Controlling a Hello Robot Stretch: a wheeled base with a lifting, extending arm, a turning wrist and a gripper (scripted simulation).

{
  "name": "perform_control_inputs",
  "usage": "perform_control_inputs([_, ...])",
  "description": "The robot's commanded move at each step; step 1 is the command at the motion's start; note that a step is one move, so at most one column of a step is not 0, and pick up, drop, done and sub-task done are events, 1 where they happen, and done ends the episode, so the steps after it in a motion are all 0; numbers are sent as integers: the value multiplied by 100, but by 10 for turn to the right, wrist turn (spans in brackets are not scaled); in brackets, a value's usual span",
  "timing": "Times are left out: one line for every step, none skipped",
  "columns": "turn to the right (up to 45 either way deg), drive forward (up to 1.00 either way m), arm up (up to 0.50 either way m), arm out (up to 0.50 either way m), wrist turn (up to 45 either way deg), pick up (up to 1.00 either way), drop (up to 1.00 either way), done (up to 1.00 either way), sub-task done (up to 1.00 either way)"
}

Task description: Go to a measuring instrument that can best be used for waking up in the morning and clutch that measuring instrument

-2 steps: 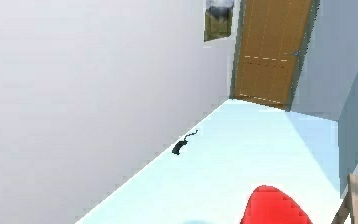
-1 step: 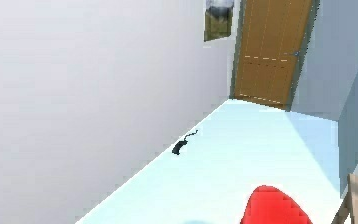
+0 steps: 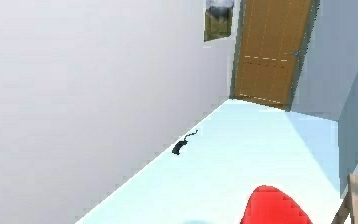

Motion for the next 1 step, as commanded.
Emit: perform_control_inputs([0, 0, 0, 0, 150, 0, 0, 0, 0])
